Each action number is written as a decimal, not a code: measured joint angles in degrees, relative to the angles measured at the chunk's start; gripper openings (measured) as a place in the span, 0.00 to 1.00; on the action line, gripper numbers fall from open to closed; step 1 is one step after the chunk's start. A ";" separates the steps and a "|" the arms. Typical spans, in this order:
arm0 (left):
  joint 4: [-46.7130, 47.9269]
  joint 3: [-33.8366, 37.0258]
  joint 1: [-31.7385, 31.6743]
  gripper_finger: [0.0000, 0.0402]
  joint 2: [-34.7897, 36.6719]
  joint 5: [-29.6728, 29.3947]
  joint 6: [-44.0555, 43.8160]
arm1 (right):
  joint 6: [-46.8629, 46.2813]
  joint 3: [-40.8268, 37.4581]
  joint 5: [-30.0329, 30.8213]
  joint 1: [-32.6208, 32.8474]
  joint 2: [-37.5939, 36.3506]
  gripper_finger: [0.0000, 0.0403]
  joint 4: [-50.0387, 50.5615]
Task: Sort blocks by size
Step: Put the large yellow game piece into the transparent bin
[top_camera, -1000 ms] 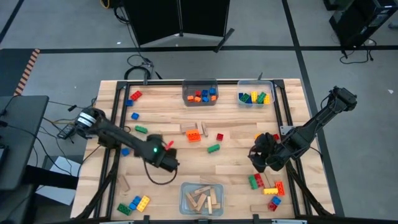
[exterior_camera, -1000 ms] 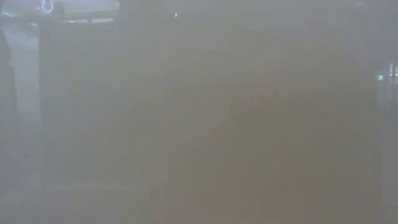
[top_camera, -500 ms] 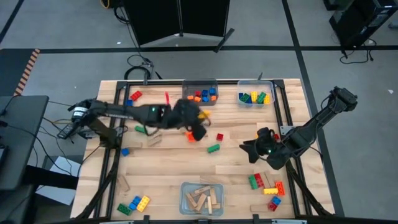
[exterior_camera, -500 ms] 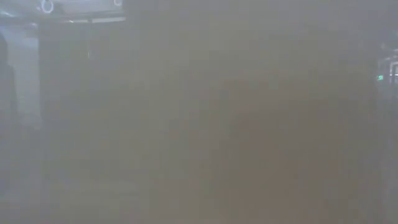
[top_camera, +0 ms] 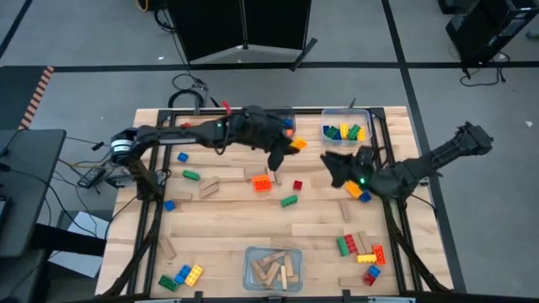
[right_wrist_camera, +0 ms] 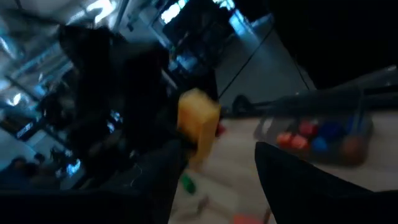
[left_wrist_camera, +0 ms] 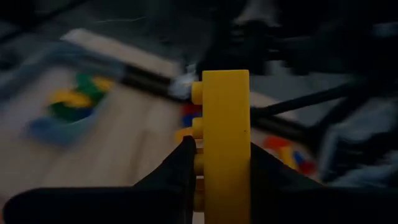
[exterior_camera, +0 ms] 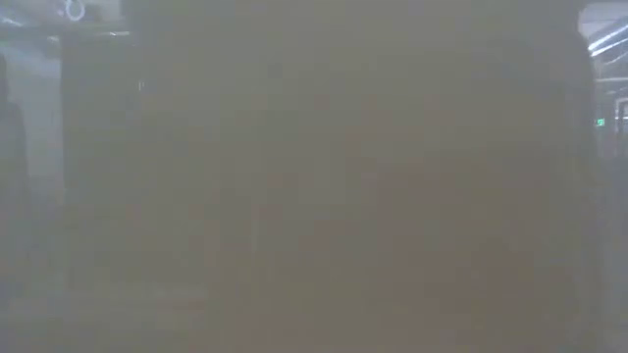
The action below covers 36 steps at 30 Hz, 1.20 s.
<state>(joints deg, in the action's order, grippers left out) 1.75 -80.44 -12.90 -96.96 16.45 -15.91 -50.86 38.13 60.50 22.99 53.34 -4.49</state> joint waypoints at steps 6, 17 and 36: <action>-11.86 -0.01 -2.28 0.24 -4.00 13.24 -5.36 | 2.89 0.00 -11.12 -11.11 0.04 0.62 -3.84; -16.12 -0.02 -7.52 0.25 -6.13 20.83 -9.76 | 12.46 0.00 -25.94 -21.05 7.16 0.70 -18.64; -16.90 -0.02 -8.83 0.25 -6.07 25.28 -13.10 | 14.98 0.00 -30.92 -25.21 11.92 0.26 -25.94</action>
<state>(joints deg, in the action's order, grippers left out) -15.16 -80.47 -21.74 -103.02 41.74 -29.02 -35.88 38.13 29.58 -2.21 65.26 -30.44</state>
